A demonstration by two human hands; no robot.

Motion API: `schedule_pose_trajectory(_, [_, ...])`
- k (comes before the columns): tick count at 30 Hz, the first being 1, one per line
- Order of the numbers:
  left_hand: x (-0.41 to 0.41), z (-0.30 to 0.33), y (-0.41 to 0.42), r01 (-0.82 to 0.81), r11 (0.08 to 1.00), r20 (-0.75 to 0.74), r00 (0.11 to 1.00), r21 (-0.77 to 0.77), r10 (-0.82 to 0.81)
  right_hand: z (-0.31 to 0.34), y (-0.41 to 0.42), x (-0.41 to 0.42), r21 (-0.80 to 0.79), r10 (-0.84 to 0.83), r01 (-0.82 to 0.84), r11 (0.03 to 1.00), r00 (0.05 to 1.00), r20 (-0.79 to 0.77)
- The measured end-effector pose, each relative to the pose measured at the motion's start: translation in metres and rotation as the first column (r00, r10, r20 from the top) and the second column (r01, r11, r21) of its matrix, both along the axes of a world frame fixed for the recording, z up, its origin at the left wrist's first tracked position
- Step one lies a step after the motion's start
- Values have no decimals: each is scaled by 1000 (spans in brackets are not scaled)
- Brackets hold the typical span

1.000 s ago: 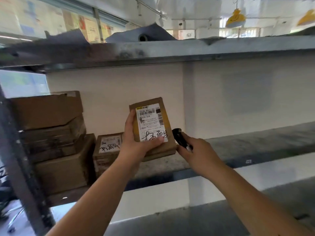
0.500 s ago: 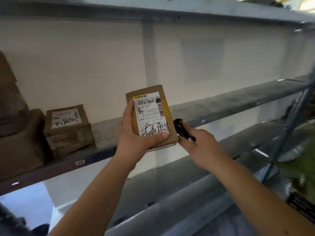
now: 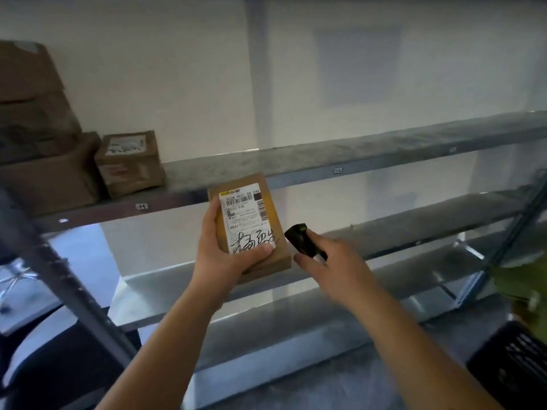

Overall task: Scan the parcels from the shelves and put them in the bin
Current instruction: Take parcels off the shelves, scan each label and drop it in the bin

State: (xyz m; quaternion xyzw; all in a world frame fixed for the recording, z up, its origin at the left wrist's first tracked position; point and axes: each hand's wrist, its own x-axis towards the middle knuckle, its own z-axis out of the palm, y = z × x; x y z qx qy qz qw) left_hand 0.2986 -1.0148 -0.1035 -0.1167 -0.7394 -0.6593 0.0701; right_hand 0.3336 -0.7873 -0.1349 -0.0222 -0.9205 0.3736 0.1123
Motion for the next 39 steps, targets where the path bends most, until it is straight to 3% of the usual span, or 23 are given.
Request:
schedule_pose_trajectory(11, [151,-125,21,-164,945,191,956,-282,223,-111,47,130,-36,127,-122,992,972,197])
schedule_pose_trajectory(16, [199,-153,31,-197,887,213,928,-418,306,-124,49,180,-57,172,-162,985,940,295])
schedule_pose_trajectory(28, [228,-177,19,-244,827,173,911,-506,374,-118,48,209,-64,313,-323,944,820,479])
schedule_pose_trajectory(39, [215,-177,-14,-276,757,102,906,-593,411,-108,38,226,-32,350,-393,919,777,522])
